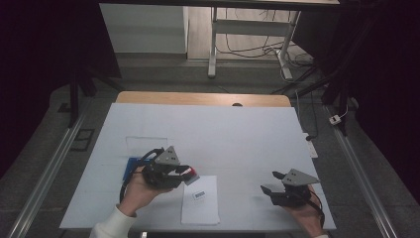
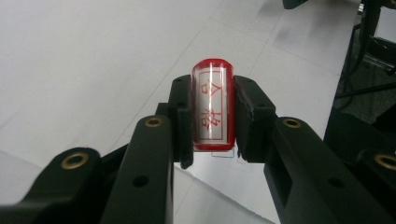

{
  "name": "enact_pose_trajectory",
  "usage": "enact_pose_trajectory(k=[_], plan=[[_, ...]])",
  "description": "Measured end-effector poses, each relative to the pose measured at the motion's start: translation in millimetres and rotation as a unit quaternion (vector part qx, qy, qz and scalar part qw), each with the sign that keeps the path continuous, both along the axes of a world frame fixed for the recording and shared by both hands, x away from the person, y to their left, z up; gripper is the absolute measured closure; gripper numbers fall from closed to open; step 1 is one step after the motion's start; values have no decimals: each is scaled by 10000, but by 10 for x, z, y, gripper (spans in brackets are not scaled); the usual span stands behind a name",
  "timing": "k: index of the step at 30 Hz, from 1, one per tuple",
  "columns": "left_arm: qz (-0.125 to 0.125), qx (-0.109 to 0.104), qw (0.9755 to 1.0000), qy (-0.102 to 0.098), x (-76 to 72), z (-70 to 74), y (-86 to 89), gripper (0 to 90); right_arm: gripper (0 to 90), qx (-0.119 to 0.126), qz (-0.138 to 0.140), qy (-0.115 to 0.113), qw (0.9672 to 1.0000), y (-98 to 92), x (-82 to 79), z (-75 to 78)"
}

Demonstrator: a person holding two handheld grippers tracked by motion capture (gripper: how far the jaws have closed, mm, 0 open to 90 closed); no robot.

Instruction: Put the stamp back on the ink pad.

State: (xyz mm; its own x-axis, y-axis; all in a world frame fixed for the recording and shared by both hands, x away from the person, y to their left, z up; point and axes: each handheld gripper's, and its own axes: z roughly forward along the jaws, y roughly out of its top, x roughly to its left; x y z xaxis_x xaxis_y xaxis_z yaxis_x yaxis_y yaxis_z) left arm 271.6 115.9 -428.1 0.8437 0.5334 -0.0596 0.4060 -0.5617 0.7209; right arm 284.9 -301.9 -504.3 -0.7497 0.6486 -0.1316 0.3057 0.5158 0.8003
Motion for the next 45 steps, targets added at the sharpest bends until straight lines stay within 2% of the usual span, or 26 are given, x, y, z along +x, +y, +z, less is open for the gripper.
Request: enact_pose_trajectory(k=[11,18,28,37,45], plan=[[409,21,9992,25,79,-15,296,700,312,-24,-44,19,10000,-7,5,-10],[672,4,9977,59,112,-15,497,700,313,-26,-50,14,10000,-11,5,-10],[1066,10,9942,121,154,-52,768,700,313,-22,-51,20,10000,-9,4,-9],[1291,161,9913,208,192,-129,898,700,313,-43,-48,15,10000,-16,4,-7],[1528,261,9872,362,256,-251,1000,700,314,-42,-71,27,10000,-13,9,-14]])
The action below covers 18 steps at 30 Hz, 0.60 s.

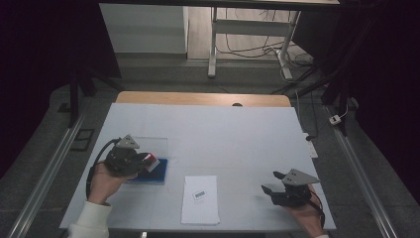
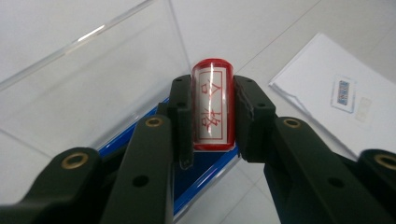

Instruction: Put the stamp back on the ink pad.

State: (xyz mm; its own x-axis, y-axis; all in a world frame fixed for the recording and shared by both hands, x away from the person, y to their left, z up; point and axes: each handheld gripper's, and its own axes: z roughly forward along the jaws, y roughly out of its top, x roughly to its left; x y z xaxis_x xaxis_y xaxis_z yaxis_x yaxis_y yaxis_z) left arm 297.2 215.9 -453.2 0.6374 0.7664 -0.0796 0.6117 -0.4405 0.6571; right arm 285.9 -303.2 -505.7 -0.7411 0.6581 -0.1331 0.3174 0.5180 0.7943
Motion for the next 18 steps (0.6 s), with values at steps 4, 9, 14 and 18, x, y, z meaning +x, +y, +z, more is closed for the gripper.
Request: enact_pose_trajectory(k=[4,9,14,18], plan=[[183,322,9993,42,24,-50,21,700,314,-20,-6,7,10000,1,1,-1],[274,458,9985,150,58,-125,40,700,314,-31,-9,11,10000,3,0,-2],[305,541,9978,233,77,-167,60,700,314,-12,-9,18,10000,1,3,-7],[327,620,9970,314,96,-217,62,700,314,-38,-7,21,10000,3,1,-5]])
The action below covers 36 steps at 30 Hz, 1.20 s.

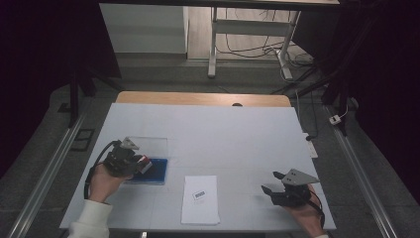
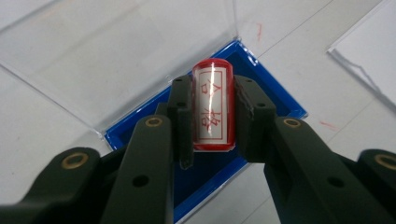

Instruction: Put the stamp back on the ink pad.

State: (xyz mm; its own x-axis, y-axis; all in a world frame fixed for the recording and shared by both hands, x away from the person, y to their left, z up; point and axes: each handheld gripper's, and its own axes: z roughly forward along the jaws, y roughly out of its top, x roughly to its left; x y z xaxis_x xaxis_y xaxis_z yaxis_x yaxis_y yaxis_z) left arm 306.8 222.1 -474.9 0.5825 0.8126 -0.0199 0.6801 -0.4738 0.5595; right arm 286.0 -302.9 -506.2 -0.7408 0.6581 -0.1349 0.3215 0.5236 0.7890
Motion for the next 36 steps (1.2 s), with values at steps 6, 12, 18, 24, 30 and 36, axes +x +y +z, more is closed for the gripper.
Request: enact_pose_trajectory(k=[6,12,18,24,30,36], plan=[[0,76,9999,79,19,-49,-6,699,314,2,-6,-1,10000,-2,1,-1],[-33,127,9998,132,32,-86,-37,698,314,-18,-6,-1,10000,-1,1,-1],[-16,145,9998,129,31,-90,-44,696,314,8,5,5,10000,0,2,-4],[7,7,10000,27,24,-65,-51,554,314,35,-13,3,10000,-5,2,-4],[213,-308,9988,-308,-29,30,-37,360,314,18,4,-7,10000,-4,-1,2],[46,-584,9963,-630,-150,120,-39,317,314,27,-37,-12,10000,-8,-8,4]])
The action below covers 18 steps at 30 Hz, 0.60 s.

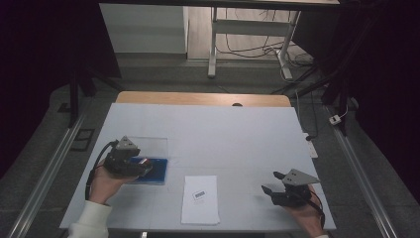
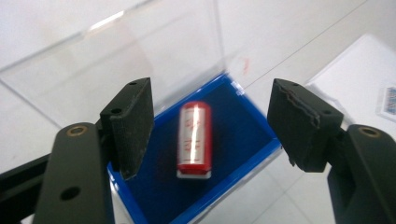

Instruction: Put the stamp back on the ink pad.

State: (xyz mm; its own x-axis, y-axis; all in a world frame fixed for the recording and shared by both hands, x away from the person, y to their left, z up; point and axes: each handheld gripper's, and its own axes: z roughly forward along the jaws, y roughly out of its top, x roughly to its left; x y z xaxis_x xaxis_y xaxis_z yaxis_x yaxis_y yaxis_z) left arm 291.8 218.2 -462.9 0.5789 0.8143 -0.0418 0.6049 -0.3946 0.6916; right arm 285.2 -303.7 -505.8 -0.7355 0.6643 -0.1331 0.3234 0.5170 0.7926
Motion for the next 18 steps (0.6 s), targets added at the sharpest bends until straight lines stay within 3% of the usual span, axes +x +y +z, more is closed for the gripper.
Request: enact_pose_trajectory(k=[12,18], plan=[[-230,-315,9971,-658,-327,95,-9,314,313,49,11,-22,10000,-4,-7,5],[-255,-458,9957,-768,-516,13,-44,297,313,52,24,-33,10000,-16,-12,4]])
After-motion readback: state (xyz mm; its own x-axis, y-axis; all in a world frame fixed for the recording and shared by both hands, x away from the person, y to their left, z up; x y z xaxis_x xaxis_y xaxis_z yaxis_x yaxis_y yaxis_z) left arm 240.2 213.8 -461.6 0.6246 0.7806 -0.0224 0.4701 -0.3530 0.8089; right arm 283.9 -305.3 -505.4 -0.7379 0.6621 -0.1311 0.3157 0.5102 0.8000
